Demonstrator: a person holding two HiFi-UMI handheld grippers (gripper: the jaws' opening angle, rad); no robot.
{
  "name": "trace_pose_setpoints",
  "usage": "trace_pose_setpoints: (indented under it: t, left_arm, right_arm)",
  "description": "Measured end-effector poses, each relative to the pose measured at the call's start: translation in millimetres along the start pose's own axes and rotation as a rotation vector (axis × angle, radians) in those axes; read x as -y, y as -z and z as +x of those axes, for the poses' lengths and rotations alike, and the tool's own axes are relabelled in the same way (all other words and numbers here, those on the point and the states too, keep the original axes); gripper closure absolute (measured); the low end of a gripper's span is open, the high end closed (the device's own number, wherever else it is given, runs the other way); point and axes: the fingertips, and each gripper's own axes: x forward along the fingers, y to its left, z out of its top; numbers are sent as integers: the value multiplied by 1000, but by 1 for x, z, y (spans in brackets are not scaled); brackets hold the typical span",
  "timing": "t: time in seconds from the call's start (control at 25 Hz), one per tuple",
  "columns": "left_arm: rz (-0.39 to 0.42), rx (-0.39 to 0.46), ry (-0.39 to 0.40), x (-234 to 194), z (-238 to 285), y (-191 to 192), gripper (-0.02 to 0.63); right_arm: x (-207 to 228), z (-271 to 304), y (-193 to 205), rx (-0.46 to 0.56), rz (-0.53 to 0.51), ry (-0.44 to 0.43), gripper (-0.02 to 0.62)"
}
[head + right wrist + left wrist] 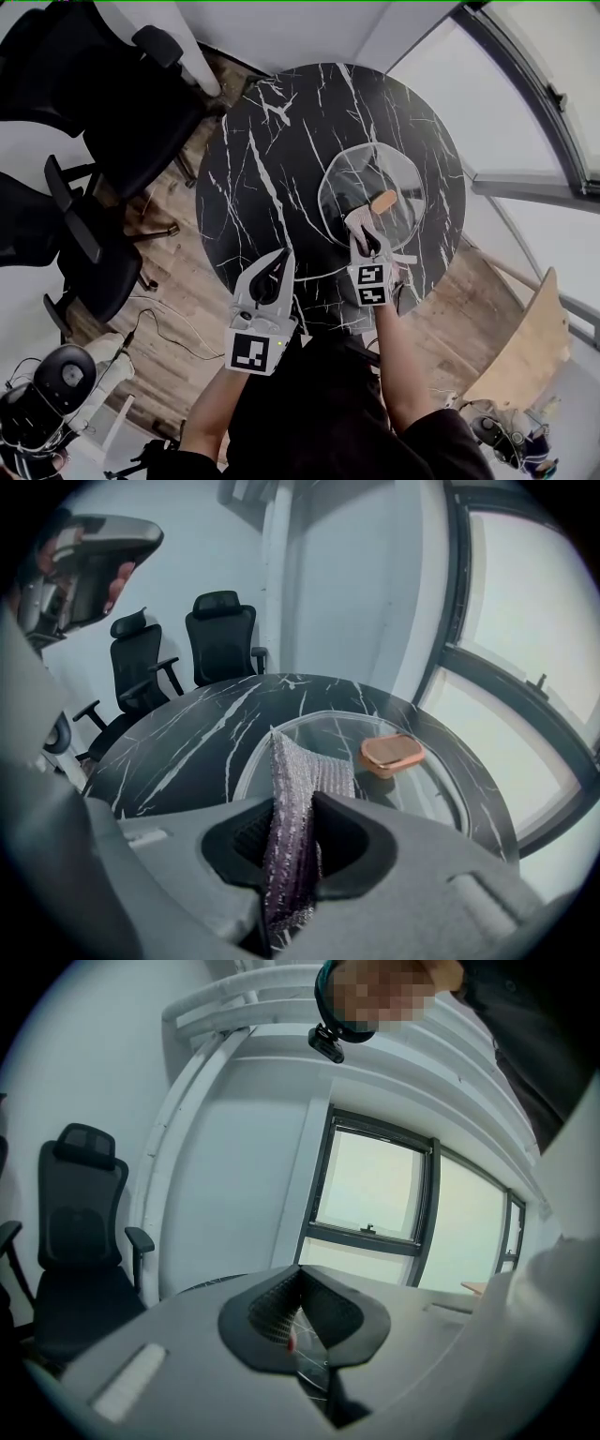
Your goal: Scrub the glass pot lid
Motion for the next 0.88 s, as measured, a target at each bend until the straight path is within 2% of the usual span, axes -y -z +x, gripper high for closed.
trace_pose_setpoints:
  t: [0.24,0.36,0.56,0.72,0.88]
  left_arm:
    - [8,-6,24,-9,-8,-2,603]
    - [4,-5,29,-13,-11,-1,603]
    - [-39,-30,24,-18,-20,4,603]
    - [15,-18,34,-26,-22,-5,603]
    - [7,-3,45,-28,-17,-10,603]
  right_arm:
    - [-43,12,-12,0,-84,-48,522]
    - [-71,19,-12,-15,-105,-114,522]
    - [-115,27,-4,-52,-188,-178,522]
    - [-130,30,-6,-81,-119,-258,523]
    - [-130,25,-11,-52,-50,-316,523]
